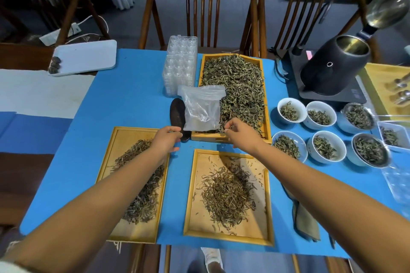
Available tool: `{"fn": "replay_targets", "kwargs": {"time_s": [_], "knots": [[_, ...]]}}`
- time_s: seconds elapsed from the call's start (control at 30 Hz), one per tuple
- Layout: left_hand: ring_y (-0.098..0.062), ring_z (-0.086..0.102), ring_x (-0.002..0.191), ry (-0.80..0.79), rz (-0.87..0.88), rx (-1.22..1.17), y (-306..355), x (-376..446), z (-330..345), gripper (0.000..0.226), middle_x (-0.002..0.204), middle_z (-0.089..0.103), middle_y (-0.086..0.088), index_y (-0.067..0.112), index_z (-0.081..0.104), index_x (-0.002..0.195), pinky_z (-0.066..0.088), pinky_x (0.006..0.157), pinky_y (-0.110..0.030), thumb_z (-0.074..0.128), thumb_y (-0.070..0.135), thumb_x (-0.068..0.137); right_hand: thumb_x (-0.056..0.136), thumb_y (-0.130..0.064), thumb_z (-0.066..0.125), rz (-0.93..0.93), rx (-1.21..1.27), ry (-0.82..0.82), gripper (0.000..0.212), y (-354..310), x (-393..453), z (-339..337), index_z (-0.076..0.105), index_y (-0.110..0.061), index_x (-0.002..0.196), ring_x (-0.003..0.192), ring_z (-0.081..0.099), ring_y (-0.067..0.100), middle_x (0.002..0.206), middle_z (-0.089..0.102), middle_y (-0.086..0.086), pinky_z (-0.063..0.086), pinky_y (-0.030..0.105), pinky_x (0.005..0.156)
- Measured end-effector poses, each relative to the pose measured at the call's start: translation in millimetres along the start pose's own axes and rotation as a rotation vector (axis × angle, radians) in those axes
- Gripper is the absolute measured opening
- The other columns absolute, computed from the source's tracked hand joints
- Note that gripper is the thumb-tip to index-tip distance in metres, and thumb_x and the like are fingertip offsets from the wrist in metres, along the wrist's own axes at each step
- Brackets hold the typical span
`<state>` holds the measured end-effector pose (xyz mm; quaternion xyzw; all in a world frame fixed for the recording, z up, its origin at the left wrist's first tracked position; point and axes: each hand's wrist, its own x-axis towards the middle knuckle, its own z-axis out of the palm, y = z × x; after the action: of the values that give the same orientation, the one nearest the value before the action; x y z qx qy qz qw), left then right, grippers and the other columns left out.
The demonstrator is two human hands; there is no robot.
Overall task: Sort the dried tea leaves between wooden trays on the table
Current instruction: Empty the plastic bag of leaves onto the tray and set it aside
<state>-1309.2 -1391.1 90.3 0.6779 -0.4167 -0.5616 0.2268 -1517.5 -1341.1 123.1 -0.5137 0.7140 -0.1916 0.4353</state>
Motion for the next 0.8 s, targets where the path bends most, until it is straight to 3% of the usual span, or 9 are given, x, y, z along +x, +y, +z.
{"fn": "replay_targets", "kwargs": {"time_s": [0.1, 0.23, 0.4, 0.53, 0.67, 0.73, 0.8], "knots": [[-0.016, 0.055, 0.096, -0.014, 0.009, 0.028, -10.6, -11.0, 1.6, 0.025, 0.108, 0.058, -0.009, 0.01, 0.058, 0.115, 0.051, 0.064, -0.023, 0.054, 0.011, 0.091, 0.094, -0.02, 0.044, 0.014, -0.015, 0.026, 0.014, 7.5, -13.7, 2.5, 0.051, -0.011, 0.103, 0.079, 0.056, 0.024, 0.089, 0.059, 0.008, 0.052, 0.047, 0.08], [-0.018, 0.055, 0.092, -0.079, -0.025, 0.07, -28.3, -23.3, 7.4, 0.026, 0.1, 0.058, -0.008, 0.008, 0.058, 0.116, 0.05, 0.063, -0.024, 0.056, 0.01, 0.09, 0.093, -0.018, 0.045, 0.034, 0.017, 0.057, 0.007, 20.5, -29.9, 5.9, 0.05, -0.014, 0.095, 0.076, 0.055, 0.023, 0.087, 0.059, 0.007, 0.051, 0.041, 0.072], [-0.023, 0.055, 0.091, -0.132, -0.032, 0.183, -57.1, -41.6, 20.5, 0.029, 0.099, 0.057, -0.011, 0.009, 0.056, 0.117, 0.049, 0.07, -0.033, 0.057, 0.009, 0.088, 0.094, -0.019, 0.044, 0.072, 0.051, 0.096, 0.006, 50.0, -57.8, 3.7, 0.048, -0.014, 0.093, 0.067, 0.051, 0.021, 0.072, 0.055, -0.002, 0.044, 0.033, 0.063], [-0.028, 0.054, 0.079, -0.156, 0.017, 0.323, -76.5, -52.5, 30.7, 0.037, 0.079, 0.057, -0.009, 0.006, 0.052, 0.12, 0.049, 0.077, -0.041, 0.058, 0.002, 0.084, 0.094, -0.018, 0.045, 0.136, 0.061, 0.173, 0.005, 81.6, -83.2, -1.9, 0.048, -0.015, 0.093, 0.055, 0.049, 0.012, 0.064, 0.054, -0.008, 0.041, 0.021, 0.05], [-0.028, 0.056, 0.08, -0.12, 0.133, 0.52, -89.9, -61.4, 33.6, 0.045, 0.091, 0.06, -0.01, 0.01, 0.046, 0.126, 0.047, 0.068, -0.034, 0.061, 0.006, 0.083, 0.093, -0.019, 0.045, 0.197, 0.029, 0.24, 0.006, 117.8, -109.0, -13.0, 0.049, -0.015, 0.094, 0.061, 0.048, 0.022, 0.075, 0.057, 0.007, 0.042, 0.03, 0.059], [-0.029, 0.058, 0.082, -0.117, 0.159, 0.521, -97.1, -63.2, 34.8, 0.048, 0.101, 0.06, -0.016, 0.01, 0.044, 0.129, 0.05, 0.073, -0.038, 0.061, 0.005, 0.085, 0.092, -0.02, 0.046, 0.226, -0.048, 0.281, 0.008, 136.7, -119.2, -21.0, 0.05, -0.015, 0.096, 0.067, 0.052, 0.024, 0.084, 0.061, 0.011, 0.045, 0.034, 0.066], [-0.027, 0.057, 0.08, -0.115, 0.193, 0.534, -104.5, -63.3, 35.5, 0.05, 0.09, 0.056, -0.009, 0.01, 0.042, 0.131, 0.051, 0.077, -0.042, 0.061, 0.005, 0.085, 0.091, -0.02, 0.046, 0.265, -0.16, 0.316, 0.014, 155.5, -126.9, -28.6, 0.052, -0.013, 0.102, 0.078, 0.055, 0.028, 0.092, 0.063, 0.014, 0.044, 0.036, 0.071]]}}
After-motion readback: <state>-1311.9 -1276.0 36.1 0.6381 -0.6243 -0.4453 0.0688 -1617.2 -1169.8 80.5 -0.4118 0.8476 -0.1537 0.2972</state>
